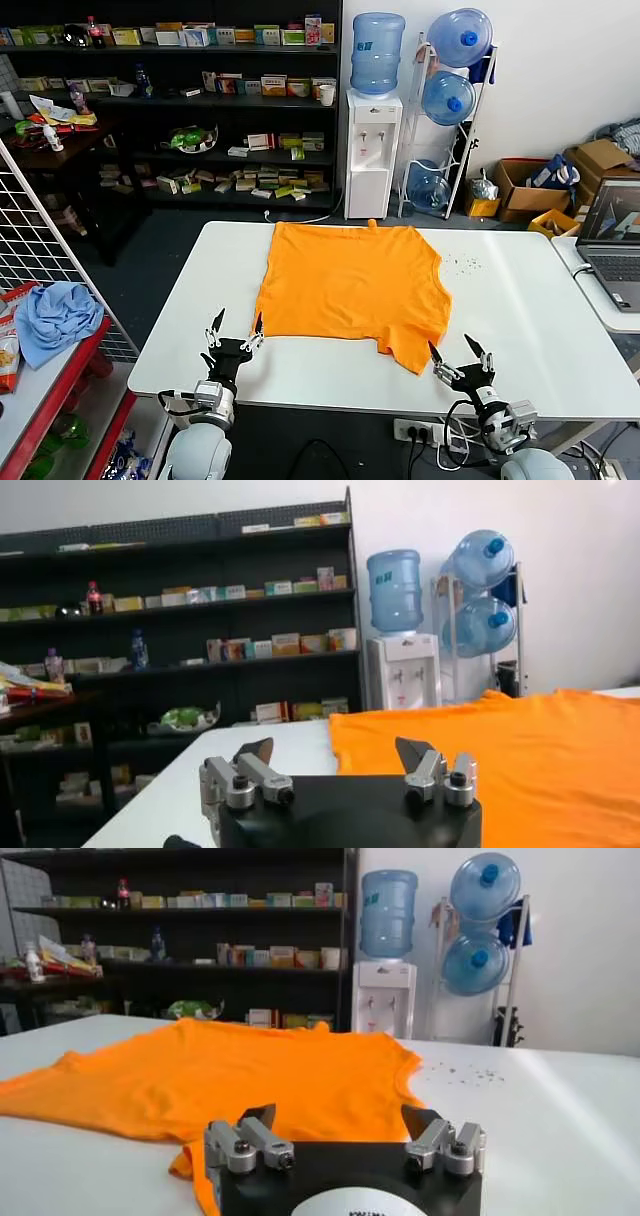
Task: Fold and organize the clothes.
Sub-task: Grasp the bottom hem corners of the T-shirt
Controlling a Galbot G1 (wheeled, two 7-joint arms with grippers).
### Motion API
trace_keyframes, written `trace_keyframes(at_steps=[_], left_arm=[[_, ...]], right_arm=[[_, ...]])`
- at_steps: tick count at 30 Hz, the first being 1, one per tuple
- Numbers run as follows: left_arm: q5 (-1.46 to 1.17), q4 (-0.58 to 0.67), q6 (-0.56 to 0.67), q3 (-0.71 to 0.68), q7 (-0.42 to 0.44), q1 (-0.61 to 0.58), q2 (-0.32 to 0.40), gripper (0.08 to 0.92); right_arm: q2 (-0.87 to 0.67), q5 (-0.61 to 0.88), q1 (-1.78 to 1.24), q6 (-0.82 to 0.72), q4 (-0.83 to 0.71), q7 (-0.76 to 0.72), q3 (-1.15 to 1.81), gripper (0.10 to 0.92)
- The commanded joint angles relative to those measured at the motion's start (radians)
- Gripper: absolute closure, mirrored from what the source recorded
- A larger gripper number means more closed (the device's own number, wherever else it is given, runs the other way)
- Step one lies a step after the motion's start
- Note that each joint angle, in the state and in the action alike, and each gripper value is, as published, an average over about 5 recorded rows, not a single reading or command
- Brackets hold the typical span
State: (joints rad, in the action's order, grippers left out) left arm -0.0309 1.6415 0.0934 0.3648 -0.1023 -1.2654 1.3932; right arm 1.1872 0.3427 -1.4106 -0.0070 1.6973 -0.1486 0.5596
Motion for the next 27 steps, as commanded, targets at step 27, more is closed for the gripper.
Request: trace_keyframes(at_steps=[27], left_arm=[[-0.26, -0.031, -0.407, -0.071, -0.028, 0.097, -0.055, 0.177]], right_arm=[[0.043, 0.106, 0.233, -0.236, -0.173, 0.062, -0.158, 0.203]])
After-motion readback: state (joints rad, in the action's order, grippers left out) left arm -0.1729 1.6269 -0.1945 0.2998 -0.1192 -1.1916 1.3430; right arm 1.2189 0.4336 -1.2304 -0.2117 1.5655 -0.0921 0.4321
